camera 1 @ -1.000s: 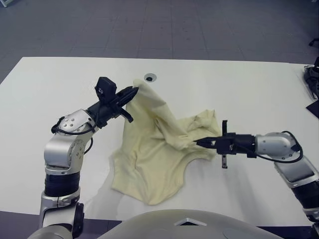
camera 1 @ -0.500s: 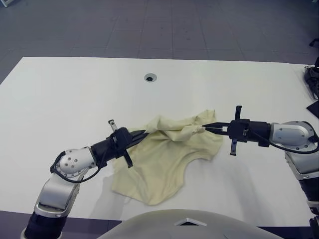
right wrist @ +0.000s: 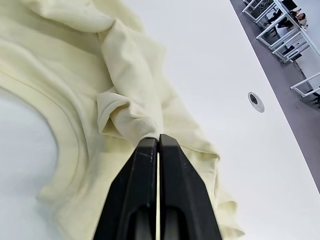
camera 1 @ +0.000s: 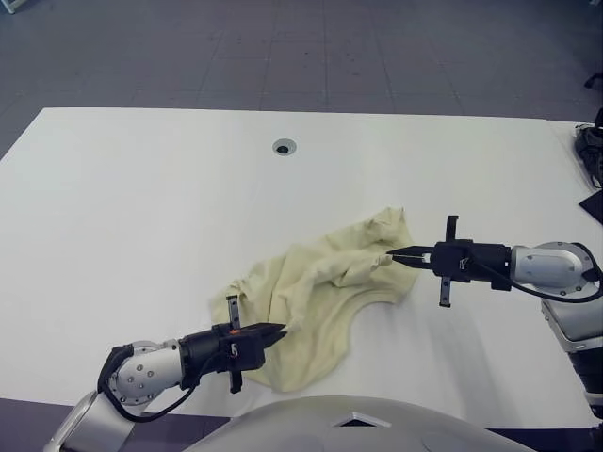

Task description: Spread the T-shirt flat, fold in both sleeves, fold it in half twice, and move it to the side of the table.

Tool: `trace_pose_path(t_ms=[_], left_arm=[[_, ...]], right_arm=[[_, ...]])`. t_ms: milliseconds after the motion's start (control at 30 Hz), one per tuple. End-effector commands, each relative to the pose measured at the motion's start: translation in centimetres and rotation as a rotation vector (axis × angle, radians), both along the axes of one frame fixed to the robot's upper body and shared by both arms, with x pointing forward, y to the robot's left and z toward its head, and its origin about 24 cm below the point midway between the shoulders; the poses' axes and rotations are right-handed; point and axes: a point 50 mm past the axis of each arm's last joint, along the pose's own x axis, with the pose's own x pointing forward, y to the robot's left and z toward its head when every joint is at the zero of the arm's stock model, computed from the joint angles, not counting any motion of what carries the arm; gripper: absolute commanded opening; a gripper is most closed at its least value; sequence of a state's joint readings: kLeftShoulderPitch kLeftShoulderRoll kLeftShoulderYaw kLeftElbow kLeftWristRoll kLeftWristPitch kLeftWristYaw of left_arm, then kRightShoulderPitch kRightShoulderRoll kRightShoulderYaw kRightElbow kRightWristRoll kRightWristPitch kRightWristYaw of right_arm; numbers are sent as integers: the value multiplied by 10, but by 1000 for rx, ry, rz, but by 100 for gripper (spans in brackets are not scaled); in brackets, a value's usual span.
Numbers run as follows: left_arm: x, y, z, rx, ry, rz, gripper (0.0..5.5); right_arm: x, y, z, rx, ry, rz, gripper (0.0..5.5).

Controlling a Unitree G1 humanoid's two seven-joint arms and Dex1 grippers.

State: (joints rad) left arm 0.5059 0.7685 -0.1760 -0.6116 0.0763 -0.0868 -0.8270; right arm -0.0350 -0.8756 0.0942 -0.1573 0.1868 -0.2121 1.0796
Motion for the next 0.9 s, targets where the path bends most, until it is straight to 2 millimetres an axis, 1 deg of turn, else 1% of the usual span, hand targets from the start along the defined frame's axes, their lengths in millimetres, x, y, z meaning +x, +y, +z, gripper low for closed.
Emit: trace_pose_path(t_ms=[33,133,333,400,467,533,667,800,900], left_arm=[[-5,6,-6,53,83,-37,83],[-12,9,-3,37,153,-60,141],[-16,15,13,-74,264,-88,234],[-11,16,18,-132,265,-72,272],[-2,13,24,-196,222,-29,300],[6,11,21,-183,172,15,333],[14,6,3,-114,161,69,401],[18,3,-11,-75,168,114,463],[15,-2,-17,-71,195,109,514]], right_arm=[[-2,2,-4,-14,12,13,0],[-3,3,-5,-16,14,15,0],[-3,4,-6,-15,20,17,0],[-4,4,-6,-14,25,18,0],[-6,4,-6,-9,31,19,0],[-8,6,-3,33,54,32,0],[-14,10,7,135,98,65,0],[-13,6,9,135,101,52,0],[-13,5,8,126,97,46,0]])
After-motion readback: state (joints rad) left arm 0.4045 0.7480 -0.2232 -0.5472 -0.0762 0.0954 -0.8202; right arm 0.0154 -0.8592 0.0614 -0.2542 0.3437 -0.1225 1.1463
